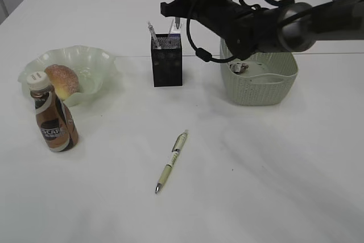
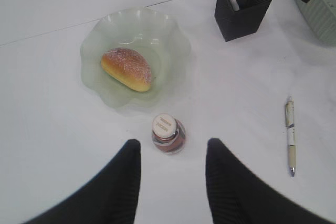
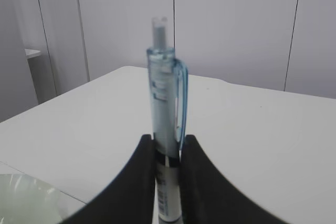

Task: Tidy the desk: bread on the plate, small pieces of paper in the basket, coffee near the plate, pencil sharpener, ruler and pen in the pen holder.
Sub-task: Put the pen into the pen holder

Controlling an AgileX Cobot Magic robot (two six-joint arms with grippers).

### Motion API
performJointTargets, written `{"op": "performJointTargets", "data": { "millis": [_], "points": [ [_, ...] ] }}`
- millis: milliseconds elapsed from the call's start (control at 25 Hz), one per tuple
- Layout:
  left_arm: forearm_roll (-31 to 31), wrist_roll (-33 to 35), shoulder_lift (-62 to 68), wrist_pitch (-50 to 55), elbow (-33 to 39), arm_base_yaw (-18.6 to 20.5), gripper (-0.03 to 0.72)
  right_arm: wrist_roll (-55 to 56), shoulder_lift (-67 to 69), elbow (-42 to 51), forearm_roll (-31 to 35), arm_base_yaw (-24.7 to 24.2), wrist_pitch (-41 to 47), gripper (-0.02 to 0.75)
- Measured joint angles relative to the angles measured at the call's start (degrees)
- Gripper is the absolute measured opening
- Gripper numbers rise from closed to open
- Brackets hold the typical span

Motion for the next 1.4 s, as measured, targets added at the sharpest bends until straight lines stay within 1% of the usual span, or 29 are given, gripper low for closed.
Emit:
{"op": "performJointTargets", "data": {
  "millis": [360, 680, 840, 960, 1080, 1280, 1400],
  "points": [
    [6.48, 0.10, 0.67, 0.00, 0.00, 0.00, 0.307, 3.13, 8.71, -8.73, 0.00, 0.00, 3.60, 0.067],
    [6.90, 0.10, 0.67, 0.00, 0.00, 0.00, 0.307, 3.58, 9.25, -10.79, -1.68, 0.00, 9.40, 0.078],
    [6.90, 0.10, 0.67, 0.00, 0.00, 0.00, 0.307, 4.09, 9.25, -12.17, -1.93, 0.00, 12.19, 0.138],
    [6.90, 0.10, 0.67, 0.00, 0.00, 0.00, 0.307, 4.75, 9.25, -12.41, -2.07, 0.00, 12.84, 0.236],
    [6.90, 0.10, 0.67, 0.00, 0.00, 0.00, 0.307, 4.88, 9.25, -12.41, -2.11, 0.00, 14.34, 0.305],
    [6.90, 0.10, 0.67, 0.00, 0.00, 0.00, 0.307, 6.52, 9.12, -12.41, -2.20, 0.00, 17.06, 0.325],
    [6.90, 0.10, 0.67, 0.00, 0.00, 0.00, 0.307, 8.95, 6.90, -12.41, -2.20, 0.00, 22.52, 0.326]
  ]
}}
